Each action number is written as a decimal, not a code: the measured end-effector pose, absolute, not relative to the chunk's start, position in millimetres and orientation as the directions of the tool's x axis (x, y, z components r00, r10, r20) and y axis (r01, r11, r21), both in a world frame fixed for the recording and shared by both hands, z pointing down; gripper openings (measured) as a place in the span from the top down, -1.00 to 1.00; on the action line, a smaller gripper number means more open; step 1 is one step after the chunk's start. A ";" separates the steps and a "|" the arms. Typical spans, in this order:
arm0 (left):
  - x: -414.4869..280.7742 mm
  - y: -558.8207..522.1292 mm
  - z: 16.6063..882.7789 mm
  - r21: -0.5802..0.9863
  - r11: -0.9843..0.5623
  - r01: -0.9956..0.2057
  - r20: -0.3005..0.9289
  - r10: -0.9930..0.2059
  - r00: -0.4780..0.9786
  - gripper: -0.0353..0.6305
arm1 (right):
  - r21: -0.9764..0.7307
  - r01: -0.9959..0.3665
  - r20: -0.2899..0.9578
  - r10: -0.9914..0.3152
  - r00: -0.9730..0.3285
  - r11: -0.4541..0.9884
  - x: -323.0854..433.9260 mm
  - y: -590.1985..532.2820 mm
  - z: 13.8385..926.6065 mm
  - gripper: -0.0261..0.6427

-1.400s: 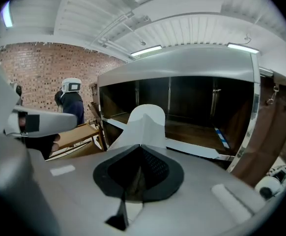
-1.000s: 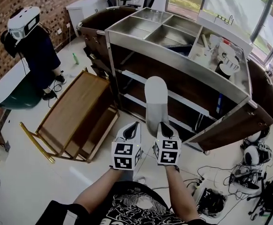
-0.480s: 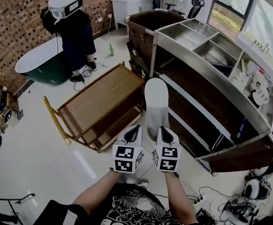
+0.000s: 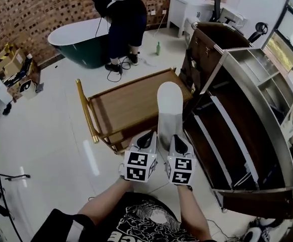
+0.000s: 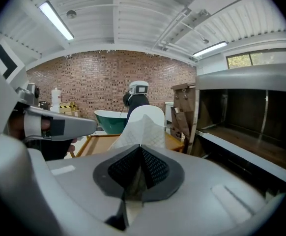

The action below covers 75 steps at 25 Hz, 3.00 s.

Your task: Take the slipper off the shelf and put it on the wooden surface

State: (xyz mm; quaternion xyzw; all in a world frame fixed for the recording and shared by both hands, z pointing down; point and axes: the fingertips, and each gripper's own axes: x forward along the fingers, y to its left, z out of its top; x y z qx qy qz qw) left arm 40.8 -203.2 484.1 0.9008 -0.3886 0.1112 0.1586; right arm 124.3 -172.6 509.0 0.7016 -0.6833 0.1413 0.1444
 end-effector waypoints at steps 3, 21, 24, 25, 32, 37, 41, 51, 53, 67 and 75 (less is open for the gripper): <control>15.4 -228.1 485.0 0.198 -0.608 -0.769 0.322 -0.701 0.637 0.88 | 0.008 -0.999 0.398 -0.917 -0.029 0.035 97.0 -199.7 511.8 0.90; -153.6 -336.0 496.3 0.216 -0.350 -0.911 0.340 -0.848 0.406 0.88 | -0.011 -0.937 0.493 -0.813 -0.309 0.349 -75.6 -321.6 559.4 0.90; -175.4 -349.5 497.8 0.218 -0.324 -0.921 0.345 -0.857 0.383 0.88 | -0.015 -0.926 0.511 -0.793 -0.331 0.376 -98.2 -334.8 569.7 0.90; -181.5 -354.0 497.8 0.218 -0.318 -0.923 0.346 -0.859 0.378 0.88 | -0.014 -0.923 0.519 -0.786 -0.335 0.384 -104.5 -339.1 573.5 0.90; -214.5 -385.1 501.3 0.214 -0.289 -0.933 0.345 -0.871 0.349 0.88 | -0.012 -0.907 0.582 -0.735 -0.349 0.421 -135.7 -366.4 613.1 0.90; -225.3 -400.8 502.6 0.211 -0.300 -0.930 0.345 -0.868 0.358 0.88 | -0.023 -0.905 0.623 -0.701 -0.346 0.426 -151.2 -379.6 639.2 0.90; -227.0 -409.6 506.6 0.206 -0.323 -0.924 0.349 -0.858 0.378 0.88 | -0.040 -0.910 0.645 -0.685 -0.339 0.414 -159.0 -387.1 655.4 0.89; -238.5 -422.4 510.6 0.209 -0.332 -0.920 0.350 -0.853 0.387 0.88 | -0.089 -0.907 0.725 -0.597 -0.343 0.413 -169.4 -384.6 692.1 0.83; -240.7 -420.0 511.6 0.214 -0.327 -0.920 0.352 -0.853 0.385 0.88 | -0.110 -0.909 0.724 -0.594 -0.350 0.401 -169.1 -381.6 691.5 0.75; -224.6 -387.9 504.5 0.233 -0.309 -0.922 0.326 -0.868 0.374 0.88 | -0.127 -0.911 0.599 -0.702 -0.386 0.393 -152.0 -377.2 616.8 0.69; -198.0 -341.1 490.7 0.226 -0.311 -0.923 0.320 -0.871 0.372 0.88 | -0.143 -0.902 0.498 -0.758 -0.421 0.407 -127.6 -335.7 556.0 0.92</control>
